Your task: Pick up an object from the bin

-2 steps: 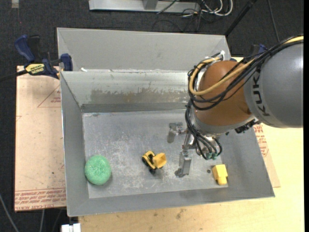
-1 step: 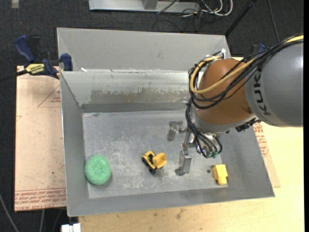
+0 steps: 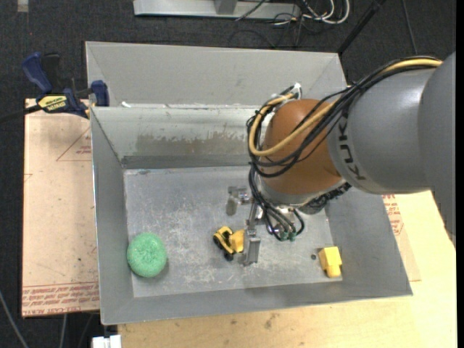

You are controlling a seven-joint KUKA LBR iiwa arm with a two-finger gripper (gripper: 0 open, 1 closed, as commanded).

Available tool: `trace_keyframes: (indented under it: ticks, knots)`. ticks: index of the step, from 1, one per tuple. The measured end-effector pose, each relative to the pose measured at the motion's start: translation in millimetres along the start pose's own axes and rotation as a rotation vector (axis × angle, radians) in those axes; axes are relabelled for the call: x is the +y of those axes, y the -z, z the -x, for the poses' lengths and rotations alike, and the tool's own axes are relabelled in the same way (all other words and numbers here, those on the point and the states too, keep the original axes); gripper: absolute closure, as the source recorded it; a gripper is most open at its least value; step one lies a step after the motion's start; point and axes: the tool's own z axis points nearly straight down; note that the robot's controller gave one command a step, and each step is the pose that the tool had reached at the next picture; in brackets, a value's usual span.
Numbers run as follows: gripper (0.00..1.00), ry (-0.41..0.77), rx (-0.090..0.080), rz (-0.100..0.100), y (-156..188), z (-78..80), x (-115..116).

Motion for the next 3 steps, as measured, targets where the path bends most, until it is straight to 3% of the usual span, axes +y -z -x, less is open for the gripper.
trace_keyframes:
  ticks: [1, 2, 3]
  knots:
    - [0.0, 0.02, 0.011, 0.007, -31, -20.9, 23]
    - [0.0, -0.079, 0.009, 0.002, -40, 23.4, 13]
    - [0.0, -0.006, 0.013, 0.001, -5, 9.0, -15]
